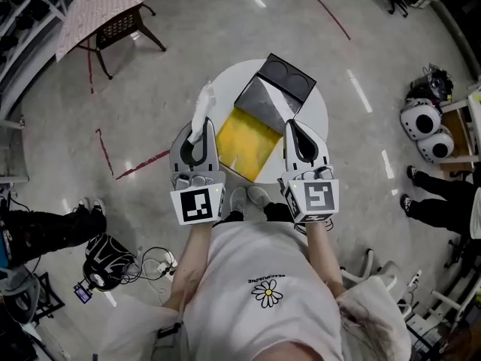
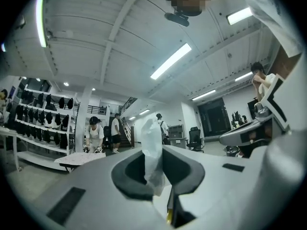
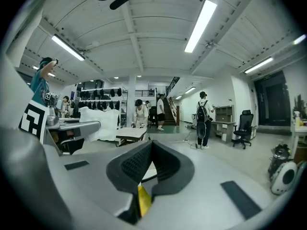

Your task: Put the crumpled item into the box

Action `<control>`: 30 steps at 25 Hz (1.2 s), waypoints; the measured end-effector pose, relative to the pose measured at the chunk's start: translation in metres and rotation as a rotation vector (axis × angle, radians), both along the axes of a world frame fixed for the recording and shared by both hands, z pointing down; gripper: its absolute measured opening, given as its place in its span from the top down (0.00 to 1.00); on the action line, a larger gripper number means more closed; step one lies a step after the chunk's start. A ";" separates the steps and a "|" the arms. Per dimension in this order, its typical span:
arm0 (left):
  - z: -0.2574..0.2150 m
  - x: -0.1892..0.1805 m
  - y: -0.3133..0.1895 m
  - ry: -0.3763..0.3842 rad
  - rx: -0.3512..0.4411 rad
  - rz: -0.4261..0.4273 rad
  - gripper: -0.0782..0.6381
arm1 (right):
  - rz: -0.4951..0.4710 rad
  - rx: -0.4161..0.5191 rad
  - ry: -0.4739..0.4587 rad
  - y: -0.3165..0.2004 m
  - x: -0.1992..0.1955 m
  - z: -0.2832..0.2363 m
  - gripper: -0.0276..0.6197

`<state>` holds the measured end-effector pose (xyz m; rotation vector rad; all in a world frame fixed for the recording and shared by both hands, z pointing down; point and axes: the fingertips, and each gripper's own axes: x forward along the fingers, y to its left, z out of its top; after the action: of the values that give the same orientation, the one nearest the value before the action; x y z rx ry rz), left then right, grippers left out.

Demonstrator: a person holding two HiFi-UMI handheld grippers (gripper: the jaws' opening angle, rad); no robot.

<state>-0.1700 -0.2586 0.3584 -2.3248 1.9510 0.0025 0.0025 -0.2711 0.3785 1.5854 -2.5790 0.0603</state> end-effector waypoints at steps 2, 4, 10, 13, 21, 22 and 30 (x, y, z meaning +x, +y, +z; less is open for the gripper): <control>0.002 0.002 0.000 0.000 -0.012 -0.011 0.84 | -0.013 -0.003 -0.005 -0.004 0.001 0.001 0.95; 0.005 0.003 -0.001 0.000 -0.025 -0.021 0.84 | -0.026 -0.001 -0.011 -0.008 0.001 0.000 0.95; 0.011 0.022 -0.003 0.006 -0.039 -0.014 0.84 | -0.032 -0.014 -0.027 -0.016 0.016 0.007 0.95; 0.016 0.033 -0.007 -0.064 -0.047 0.016 0.84 | -0.032 -0.014 -0.031 -0.018 0.021 0.007 0.95; 0.078 0.063 -0.019 -0.547 -0.140 0.205 0.83 | -0.010 -0.019 -0.018 -0.013 0.028 0.009 0.95; 0.090 0.067 -0.020 -0.608 -0.152 0.238 0.83 | -0.003 -0.023 -0.014 -0.012 0.031 0.010 0.95; 0.192 0.099 -0.017 -1.066 -0.206 0.549 0.83 | 0.071 -0.051 0.004 -0.001 0.059 0.019 0.95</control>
<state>-0.0706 -0.2755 0.5499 -2.1301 0.8073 -1.1483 0.0612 -0.2721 0.3978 1.6566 -2.4966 0.1281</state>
